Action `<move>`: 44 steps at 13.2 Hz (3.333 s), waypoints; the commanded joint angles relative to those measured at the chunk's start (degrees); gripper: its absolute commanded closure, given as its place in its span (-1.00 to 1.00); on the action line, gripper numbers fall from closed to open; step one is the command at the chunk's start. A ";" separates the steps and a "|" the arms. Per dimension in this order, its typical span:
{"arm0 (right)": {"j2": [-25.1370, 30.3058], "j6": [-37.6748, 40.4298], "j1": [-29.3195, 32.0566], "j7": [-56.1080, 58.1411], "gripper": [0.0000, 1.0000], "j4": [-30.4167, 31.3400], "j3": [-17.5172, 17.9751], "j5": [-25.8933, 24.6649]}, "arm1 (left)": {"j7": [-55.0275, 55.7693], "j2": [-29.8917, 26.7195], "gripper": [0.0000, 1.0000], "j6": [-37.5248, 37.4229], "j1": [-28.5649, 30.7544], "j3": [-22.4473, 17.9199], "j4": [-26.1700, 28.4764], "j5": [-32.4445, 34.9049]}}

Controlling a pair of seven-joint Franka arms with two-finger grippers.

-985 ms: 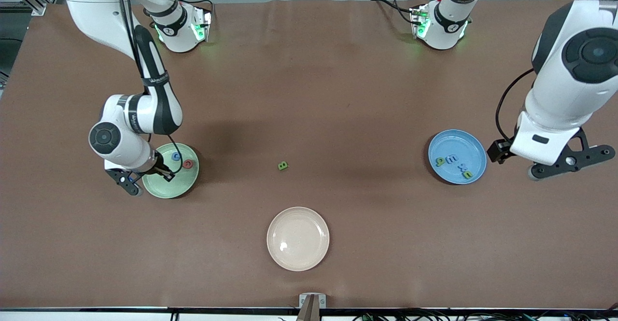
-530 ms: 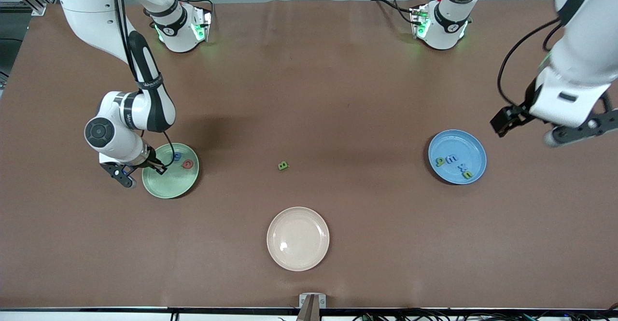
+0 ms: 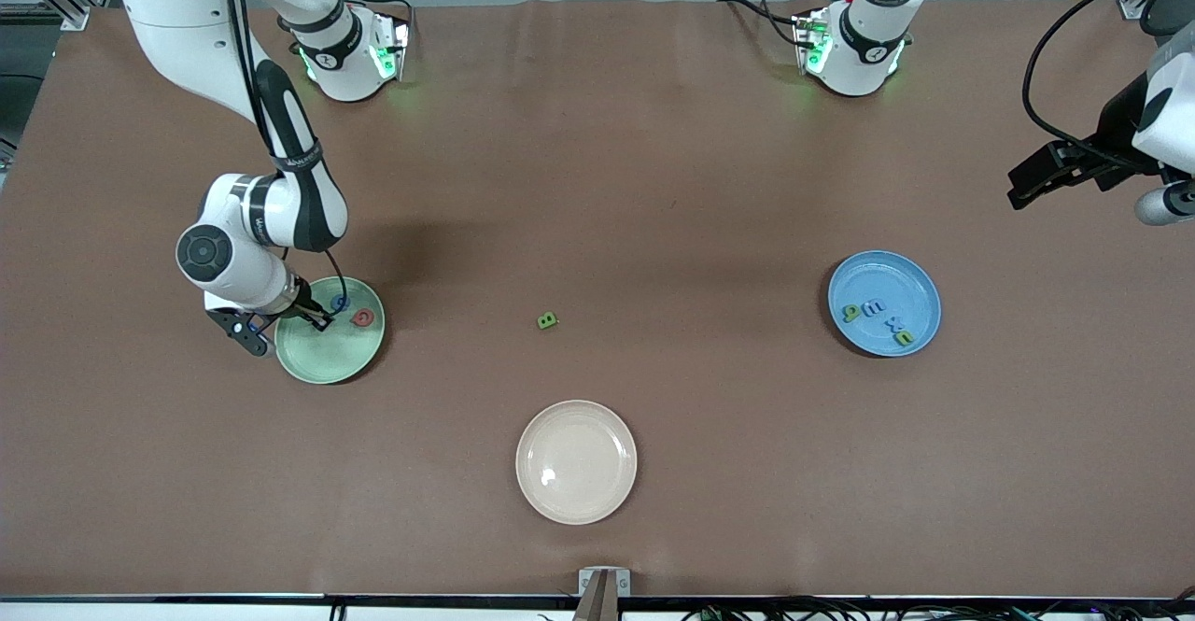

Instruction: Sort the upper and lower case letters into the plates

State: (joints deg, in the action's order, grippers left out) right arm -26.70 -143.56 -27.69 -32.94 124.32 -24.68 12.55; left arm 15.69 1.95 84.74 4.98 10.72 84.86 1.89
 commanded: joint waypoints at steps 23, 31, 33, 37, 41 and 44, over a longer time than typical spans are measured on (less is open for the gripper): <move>-21.37 8.12 -27.51 -52.49 -0.91 -34.76 1.30 12.15 | -3.75 -9.42 -1.00 4.21 1.17 -1.40 10.41 -3.55; -21.11 11.19 -28.65 -53.81 -0.40 -35.11 2.80 12.06 | -1.46 -8.02 -1.00 4.12 1.00 -1.49 8.22 -2.85; -21.11 11.19 -28.56 -53.72 -0.17 -35.02 2.80 11.97 | -2.16 -7.75 -1.00 4.03 1.09 -1.49 8.22 -2.77; -21.11 11.28 -28.12 -53.28 0.48 -34.93 2.80 11.62 | -2.42 -7.75 -1.00 3.68 1.00 -1.40 8.48 -2.77; -20.85 11.37 -27.51 -52.84 0.99 -34.93 2.27 11.36 | -2.42 -8.01 -1.00 2.63 1.00 -1.23 8.65 -2.77; -16.57 18.98 -24.36 -44.98 0.99 -34.76 0.61 11.09 | -2.51 -8.36 -1.00 2.63 1.00 -0.96 9.01 -2.68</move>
State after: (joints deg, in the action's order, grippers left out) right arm -47.45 -129.66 -54.72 -83.89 88.61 -23.33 23.51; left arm 13.70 -6.10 88.18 5.89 9.45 94.25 -0.67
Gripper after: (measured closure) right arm 0.718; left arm 0.000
